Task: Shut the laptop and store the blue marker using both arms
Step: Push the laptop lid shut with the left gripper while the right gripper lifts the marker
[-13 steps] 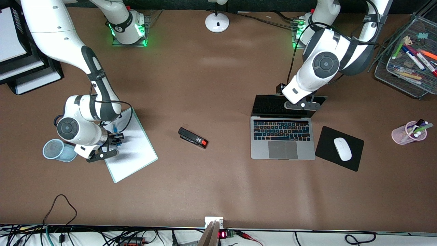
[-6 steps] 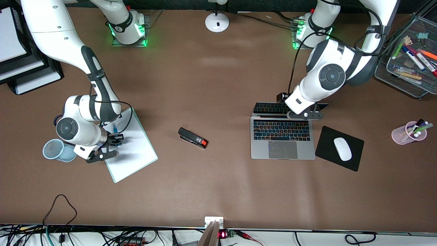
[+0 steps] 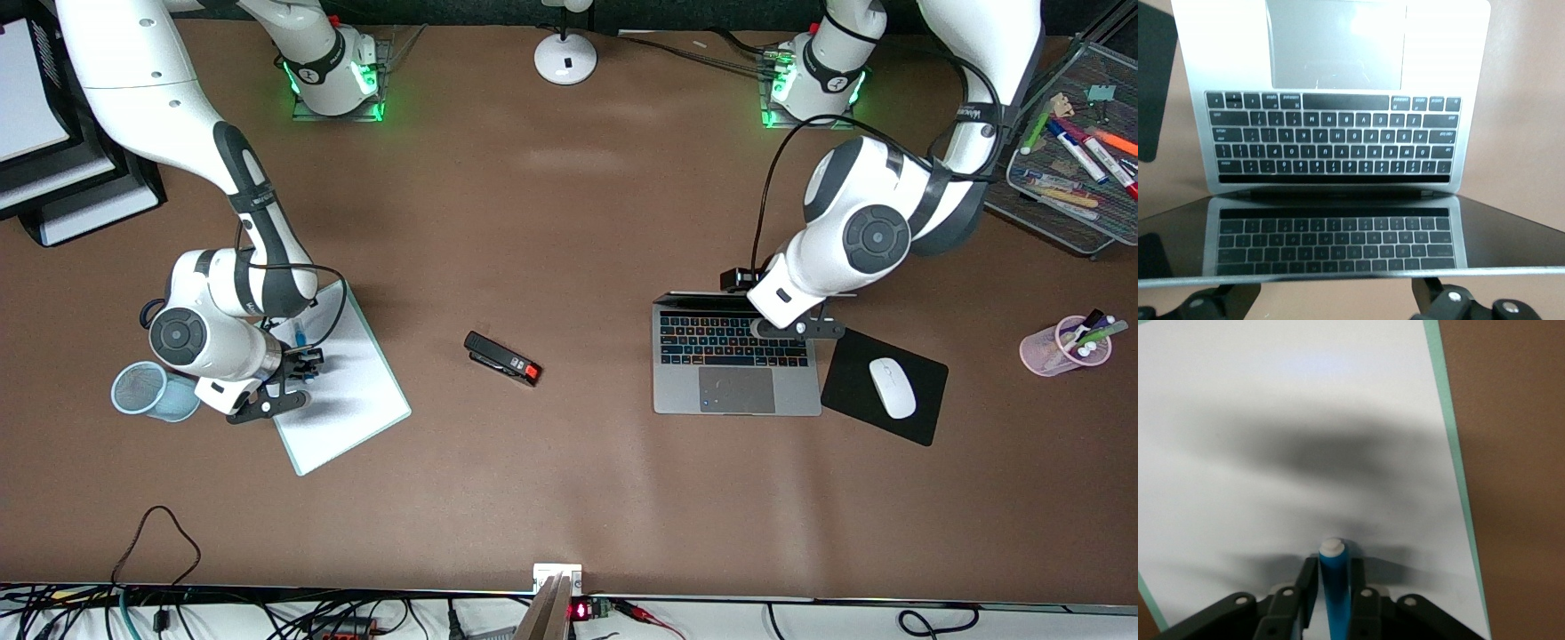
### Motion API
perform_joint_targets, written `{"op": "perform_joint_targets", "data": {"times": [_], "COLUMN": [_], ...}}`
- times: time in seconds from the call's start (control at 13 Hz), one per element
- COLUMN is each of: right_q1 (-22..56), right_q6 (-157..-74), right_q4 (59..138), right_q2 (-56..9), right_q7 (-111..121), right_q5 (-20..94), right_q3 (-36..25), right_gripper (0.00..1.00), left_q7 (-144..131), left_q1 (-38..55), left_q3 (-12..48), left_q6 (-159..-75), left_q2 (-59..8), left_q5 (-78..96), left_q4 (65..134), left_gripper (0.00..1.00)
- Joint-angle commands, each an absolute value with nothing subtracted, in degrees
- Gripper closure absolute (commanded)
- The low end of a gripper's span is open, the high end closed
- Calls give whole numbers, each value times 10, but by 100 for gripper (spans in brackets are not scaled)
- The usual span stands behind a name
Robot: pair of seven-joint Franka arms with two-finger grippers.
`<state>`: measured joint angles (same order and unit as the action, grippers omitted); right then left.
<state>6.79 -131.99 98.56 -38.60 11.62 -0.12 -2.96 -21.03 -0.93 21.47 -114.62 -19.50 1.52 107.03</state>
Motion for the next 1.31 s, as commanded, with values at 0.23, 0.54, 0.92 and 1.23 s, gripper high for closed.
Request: {"op": "perform_joint_targets", "data": {"times": [0.23, 0.54, 0.92, 1.23], "right_q1": [64, 63, 35, -10], "right_q6": [-1320, -1277, -1166, -1165], "right_q4": [976, 928, 854, 853], "right_q2": [-391, -363, -289, -257], "right_q7": [127, 132, 221, 405], "right_q5": [10, 10, 10, 89], "right_q3": [-27, -27, -33, -33], "right_gripper": [99, 99, 99, 99], "left_q7": [-210, -214, -214, -213], "left_q1": [-4, -2, -2, 2], "left_q3": [206, 205, 205, 204], "left_q6": [-1143, -1143, -1200, -1238], "left_q2": [-285, -334, -386, -405], "left_q5": [-31, -39, -81, -92], "left_q4": [970, 926, 911, 911], "left_gripper": [0, 0, 0, 0]}}
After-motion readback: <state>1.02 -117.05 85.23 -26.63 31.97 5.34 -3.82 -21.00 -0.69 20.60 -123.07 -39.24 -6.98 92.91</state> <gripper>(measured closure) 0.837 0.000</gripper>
